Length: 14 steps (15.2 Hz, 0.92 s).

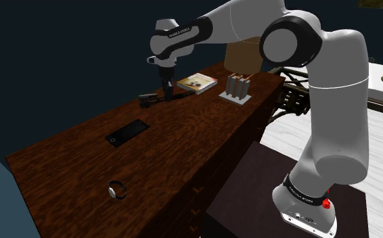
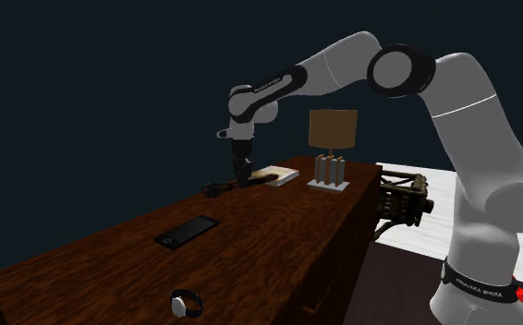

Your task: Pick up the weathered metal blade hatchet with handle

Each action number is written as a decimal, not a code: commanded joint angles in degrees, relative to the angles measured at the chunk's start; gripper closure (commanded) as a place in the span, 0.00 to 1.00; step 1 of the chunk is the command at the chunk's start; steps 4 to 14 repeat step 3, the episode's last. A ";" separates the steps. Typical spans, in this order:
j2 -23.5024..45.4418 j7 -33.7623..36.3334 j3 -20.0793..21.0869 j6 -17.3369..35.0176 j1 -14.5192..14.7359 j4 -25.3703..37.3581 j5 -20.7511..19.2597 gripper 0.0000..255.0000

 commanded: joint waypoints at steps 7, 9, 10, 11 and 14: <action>-0.32 0.14 -0.04 -1.37 -0.03 1.07 -0.10 1.00; -0.32 0.14 -0.04 -1.37 -0.03 1.07 -0.10 1.00; -0.32 0.14 -0.04 -1.37 -0.03 1.07 -0.10 1.00; -0.32 0.14 -0.04 -1.37 -0.03 1.07 -0.10 1.00; -0.32 0.14 -0.04 -1.37 -0.03 1.07 -0.10 1.00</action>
